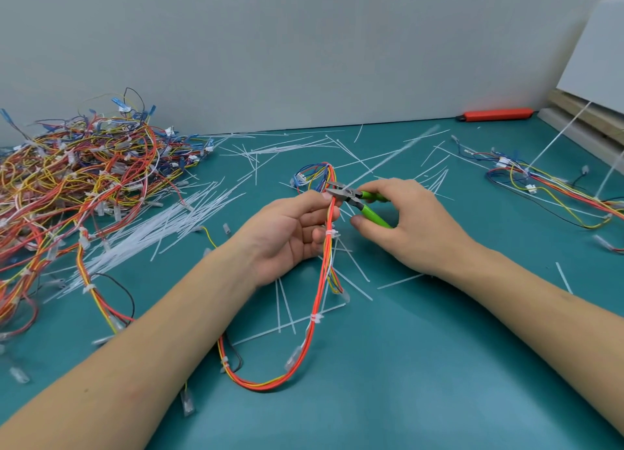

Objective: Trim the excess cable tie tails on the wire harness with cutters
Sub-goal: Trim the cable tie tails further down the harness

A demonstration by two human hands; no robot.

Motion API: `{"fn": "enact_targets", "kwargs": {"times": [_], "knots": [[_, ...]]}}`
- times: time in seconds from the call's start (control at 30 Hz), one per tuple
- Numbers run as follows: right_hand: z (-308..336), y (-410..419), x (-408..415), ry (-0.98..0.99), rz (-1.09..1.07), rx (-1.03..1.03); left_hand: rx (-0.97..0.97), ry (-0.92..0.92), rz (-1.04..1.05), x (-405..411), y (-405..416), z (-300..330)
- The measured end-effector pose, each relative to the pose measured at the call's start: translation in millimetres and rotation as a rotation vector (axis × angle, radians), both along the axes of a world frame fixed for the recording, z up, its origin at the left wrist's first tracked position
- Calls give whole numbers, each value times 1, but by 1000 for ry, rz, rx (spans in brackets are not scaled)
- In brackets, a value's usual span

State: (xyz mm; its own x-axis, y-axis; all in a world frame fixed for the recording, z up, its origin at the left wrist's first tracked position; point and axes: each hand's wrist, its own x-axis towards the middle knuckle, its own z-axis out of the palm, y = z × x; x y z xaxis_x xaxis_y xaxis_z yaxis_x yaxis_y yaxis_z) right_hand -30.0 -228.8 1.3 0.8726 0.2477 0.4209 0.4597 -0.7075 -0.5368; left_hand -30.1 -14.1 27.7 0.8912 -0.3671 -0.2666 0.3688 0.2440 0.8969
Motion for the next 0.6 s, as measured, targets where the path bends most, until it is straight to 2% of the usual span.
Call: {"fn": "enact_targets", "kwargs": {"times": [0.6], "knots": [[1, 1, -2, 30, -3, 27, 14, -7, 5, -1, -1, 0]]}}
